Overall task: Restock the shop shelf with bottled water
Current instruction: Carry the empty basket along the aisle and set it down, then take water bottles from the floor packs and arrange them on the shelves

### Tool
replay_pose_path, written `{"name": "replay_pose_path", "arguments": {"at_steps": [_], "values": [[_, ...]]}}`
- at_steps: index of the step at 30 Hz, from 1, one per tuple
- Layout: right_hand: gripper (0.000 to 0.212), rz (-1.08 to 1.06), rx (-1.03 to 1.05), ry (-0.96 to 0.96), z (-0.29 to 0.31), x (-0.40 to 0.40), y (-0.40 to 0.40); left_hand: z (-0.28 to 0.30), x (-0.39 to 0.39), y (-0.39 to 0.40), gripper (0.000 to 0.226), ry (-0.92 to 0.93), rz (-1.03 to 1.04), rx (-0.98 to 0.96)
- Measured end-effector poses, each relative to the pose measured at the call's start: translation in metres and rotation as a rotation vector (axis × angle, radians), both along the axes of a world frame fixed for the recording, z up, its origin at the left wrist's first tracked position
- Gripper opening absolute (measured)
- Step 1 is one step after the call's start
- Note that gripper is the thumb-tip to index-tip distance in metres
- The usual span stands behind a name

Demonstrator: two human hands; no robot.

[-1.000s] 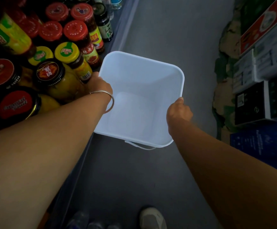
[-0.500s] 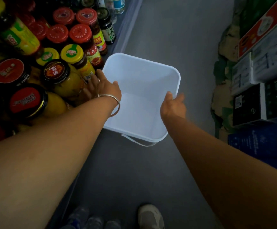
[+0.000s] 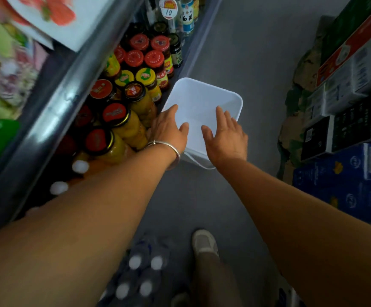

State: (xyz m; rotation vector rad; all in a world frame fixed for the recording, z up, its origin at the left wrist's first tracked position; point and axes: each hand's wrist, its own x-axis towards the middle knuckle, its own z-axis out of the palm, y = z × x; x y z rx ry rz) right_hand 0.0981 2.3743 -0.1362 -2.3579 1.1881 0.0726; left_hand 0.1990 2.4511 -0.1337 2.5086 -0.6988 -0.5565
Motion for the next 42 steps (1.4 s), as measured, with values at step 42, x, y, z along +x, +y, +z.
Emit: {"name": "replay_pose_path", "arguments": {"at_steps": [42], "values": [[0.09, 0.544, 0.171, 0.261, -0.218, -0.12, 0.254, -0.163, -0.154, 0.305, 0.055, -0.138, -0.219, 0.35]]}}
